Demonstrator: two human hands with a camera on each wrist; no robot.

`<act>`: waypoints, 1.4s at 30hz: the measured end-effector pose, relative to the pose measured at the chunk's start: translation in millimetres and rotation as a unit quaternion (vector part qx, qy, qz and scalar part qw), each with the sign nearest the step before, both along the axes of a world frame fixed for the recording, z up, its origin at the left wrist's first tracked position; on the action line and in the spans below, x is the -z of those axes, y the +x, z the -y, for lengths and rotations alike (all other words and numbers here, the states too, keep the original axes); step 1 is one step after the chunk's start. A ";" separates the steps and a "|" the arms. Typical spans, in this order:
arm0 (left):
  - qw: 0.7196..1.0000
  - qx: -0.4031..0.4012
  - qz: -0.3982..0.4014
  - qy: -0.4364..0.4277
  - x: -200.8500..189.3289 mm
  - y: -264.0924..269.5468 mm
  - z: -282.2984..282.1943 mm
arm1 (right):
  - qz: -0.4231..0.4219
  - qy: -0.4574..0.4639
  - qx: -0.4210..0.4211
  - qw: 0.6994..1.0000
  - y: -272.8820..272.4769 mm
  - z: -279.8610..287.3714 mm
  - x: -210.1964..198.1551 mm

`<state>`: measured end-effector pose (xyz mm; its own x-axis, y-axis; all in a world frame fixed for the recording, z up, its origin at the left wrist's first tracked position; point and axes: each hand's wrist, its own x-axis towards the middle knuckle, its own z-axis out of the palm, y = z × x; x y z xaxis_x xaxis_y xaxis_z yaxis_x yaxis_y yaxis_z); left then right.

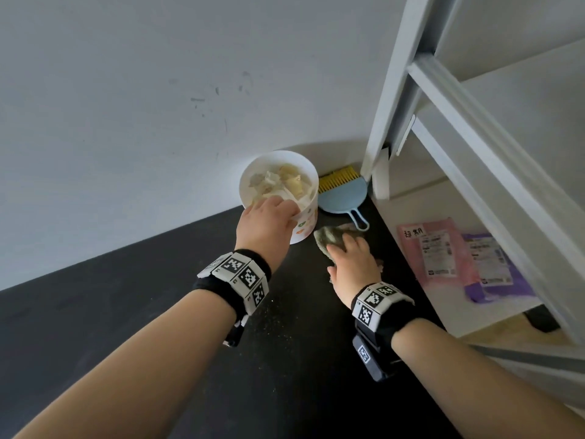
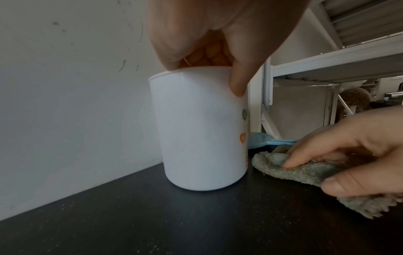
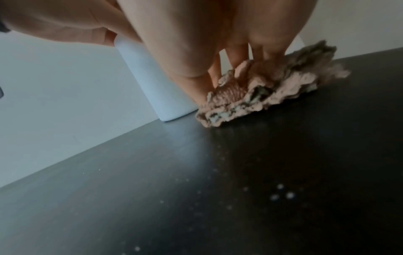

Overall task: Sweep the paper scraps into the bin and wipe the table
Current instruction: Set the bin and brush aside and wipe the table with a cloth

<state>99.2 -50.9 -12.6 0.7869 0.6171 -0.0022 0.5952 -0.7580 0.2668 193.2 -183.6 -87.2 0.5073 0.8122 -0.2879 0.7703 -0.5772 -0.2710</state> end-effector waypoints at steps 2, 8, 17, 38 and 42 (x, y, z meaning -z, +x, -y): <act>1.000 0.003 0.001 0.001 0.8 -1.4 0.1 | -0.016 0.018 -0.001 1.000 -1.0 1.0 1.2; 1.000 -0.001 -0.002 0.005 -0.7 -3.6 -0.4 | -0.055 0.044 -0.082 0.994 -14.4 9.1 2.6; 0.998 -0.018 0.011 0.057 -0.8 -28.6 -4.6 | -0.110 0.038 -0.209 0.971 -33.1 -18.2 -0.6; 0.996 -0.089 -0.004 0.029 -2.4 -68.6 -11.7 | -0.195 0.013 0.249 0.949 28.5 -37.4 -25.4; 0.995 -0.101 -0.001 0.024 -7.4 -80.7 -13.0 | -0.258 0.067 0.273 0.924 13.6 -37.8 -40.9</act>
